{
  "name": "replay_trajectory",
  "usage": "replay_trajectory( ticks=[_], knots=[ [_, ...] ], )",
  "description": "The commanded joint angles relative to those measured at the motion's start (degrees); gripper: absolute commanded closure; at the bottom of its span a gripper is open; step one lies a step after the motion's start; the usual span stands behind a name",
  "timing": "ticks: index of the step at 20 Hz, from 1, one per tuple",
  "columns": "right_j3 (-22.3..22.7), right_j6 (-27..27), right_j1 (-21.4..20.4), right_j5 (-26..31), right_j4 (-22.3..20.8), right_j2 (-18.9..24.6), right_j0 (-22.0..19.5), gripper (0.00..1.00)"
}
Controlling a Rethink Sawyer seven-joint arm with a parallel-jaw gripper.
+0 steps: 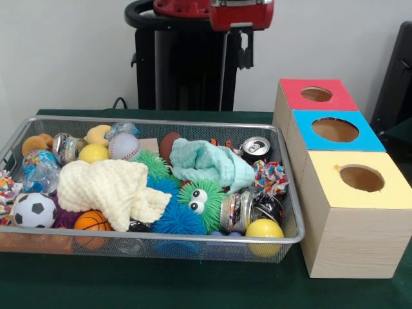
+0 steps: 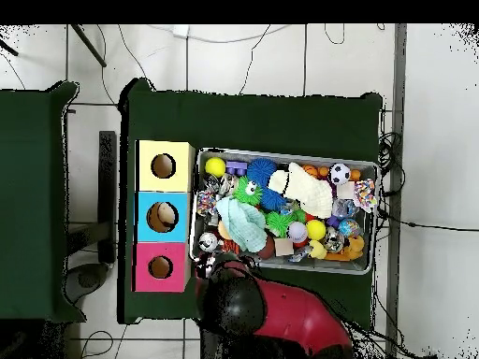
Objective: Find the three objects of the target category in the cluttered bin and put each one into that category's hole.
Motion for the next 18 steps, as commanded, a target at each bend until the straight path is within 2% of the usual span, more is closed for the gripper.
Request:
replay_trajectory(
  ticks=[1, 5, 12, 14, 16, 18],
  knots=[
    [-5.2, -5.4, 3.3, 12.7, 0.9, 8.3, -8.1, 1.0],
    [-7.3, -5.3, 4.3, 16.5, -0.5, 9.6, -10.3, 1.0],
    [-13.7, -2.2, 4.9, 25.7, -4.2, 7.6, -7.4, 1.0],
    [-14.0, -3.7, 4.4, 24.6, -5.0, 8.6, -7.1, 1.0],
    [-12.4, -5.0, 2.7, 20.5, -5.0, 10.0, -7.3, 1.0],
    [-11.1, -5.2, 1.6, 20.6, -3.6, 11.2, -7.6, 1.0]
  ],
)
